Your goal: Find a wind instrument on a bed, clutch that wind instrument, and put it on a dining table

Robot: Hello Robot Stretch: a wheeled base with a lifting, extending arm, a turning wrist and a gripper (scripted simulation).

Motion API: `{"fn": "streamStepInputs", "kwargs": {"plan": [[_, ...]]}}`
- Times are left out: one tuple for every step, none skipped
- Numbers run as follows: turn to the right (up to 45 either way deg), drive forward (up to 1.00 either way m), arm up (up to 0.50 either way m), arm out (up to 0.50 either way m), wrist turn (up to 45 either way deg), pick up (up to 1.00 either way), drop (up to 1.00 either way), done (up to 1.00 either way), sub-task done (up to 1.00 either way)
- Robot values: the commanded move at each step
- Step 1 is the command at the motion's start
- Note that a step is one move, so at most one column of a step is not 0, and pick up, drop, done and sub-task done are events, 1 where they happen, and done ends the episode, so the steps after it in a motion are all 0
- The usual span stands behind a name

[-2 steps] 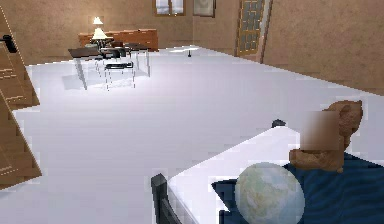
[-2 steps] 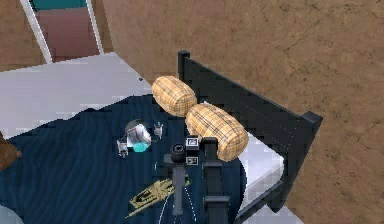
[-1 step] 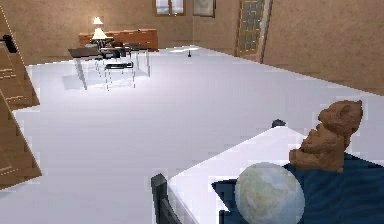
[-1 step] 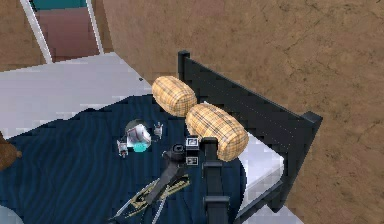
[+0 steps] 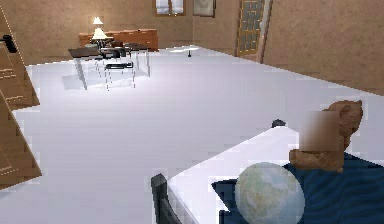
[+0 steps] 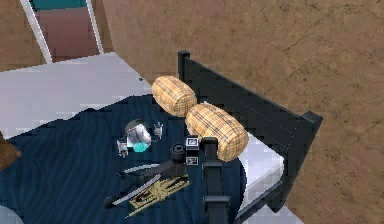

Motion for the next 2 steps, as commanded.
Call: {"fn": "streamStepInputs", "kwargs": {"plan": [[0.0, 0.0, 0.0, 0.0, 45.0, 0.0, 0.0, 0.0, 0.0], [0.0, 0.0, 0.0, 0.0, 12.0, 0.0, 0.0, 0.0, 0.0]]}}
